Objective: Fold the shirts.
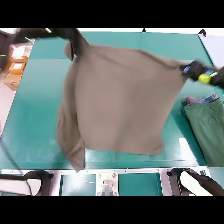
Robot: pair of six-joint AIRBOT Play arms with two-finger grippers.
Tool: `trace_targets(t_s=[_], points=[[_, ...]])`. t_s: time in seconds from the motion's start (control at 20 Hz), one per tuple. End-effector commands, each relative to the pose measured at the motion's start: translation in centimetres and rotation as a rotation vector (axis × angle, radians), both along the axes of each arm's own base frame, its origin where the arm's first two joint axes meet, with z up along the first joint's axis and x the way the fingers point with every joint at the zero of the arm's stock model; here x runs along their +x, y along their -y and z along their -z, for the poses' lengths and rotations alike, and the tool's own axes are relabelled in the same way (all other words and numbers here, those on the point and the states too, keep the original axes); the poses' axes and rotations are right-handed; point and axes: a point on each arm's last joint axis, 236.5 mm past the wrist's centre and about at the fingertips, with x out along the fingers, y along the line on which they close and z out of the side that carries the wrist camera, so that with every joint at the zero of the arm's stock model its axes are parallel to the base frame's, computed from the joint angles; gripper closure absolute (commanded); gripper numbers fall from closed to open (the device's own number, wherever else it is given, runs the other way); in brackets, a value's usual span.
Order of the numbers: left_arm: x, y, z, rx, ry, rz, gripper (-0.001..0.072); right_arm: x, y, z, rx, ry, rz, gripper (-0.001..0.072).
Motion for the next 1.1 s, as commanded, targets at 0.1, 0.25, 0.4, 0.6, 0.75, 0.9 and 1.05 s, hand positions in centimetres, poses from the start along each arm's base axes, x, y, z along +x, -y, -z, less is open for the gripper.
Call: trace_targets(t_s=[0.1,0.25,0.4,0.6,0.75,0.9,1.05], points=[[4.5,2.0,12.6,-0.110,-0.165,0.014,0.0684,4.4,2.2,14.6,0.100,-0.218,0.098,0.0694],[4.4,1.9,12.7,-0.106,-0.170,0.014,0.0683,6.6,2.1,14.9,0.135,-0.222,0.085,0.0692],[2.9,1.5,11.7,-0.154,-0.264,0.066,0.0152,6.3,1.7,12.6,0.158,-0.217,0.010,0.0426],[-1.8,-4.8,6.8,-0.215,-0.470,0.150,0.0128,1.2,2.8,9.4,0.216,-0.283,-0.112,0.0420],[-7.5,-10.2,8.2,-0.199,-0.714,0.195,0.0214,-4.9,4.0,9.3,0.206,-0.376,-0.109,0.0419],[-11.5,-13.2,12.6,-0.259,-0.968,0.149,0.0217,-11.8,5.4,11.6,0.169,-0.526,-0.004,0.0390],[-18.7,-16.2,19.7,-0.220,-1.211,0.058,0.0217,-16.4,6.4,13.2,0.150,-0.596,0.129,0.0376]])
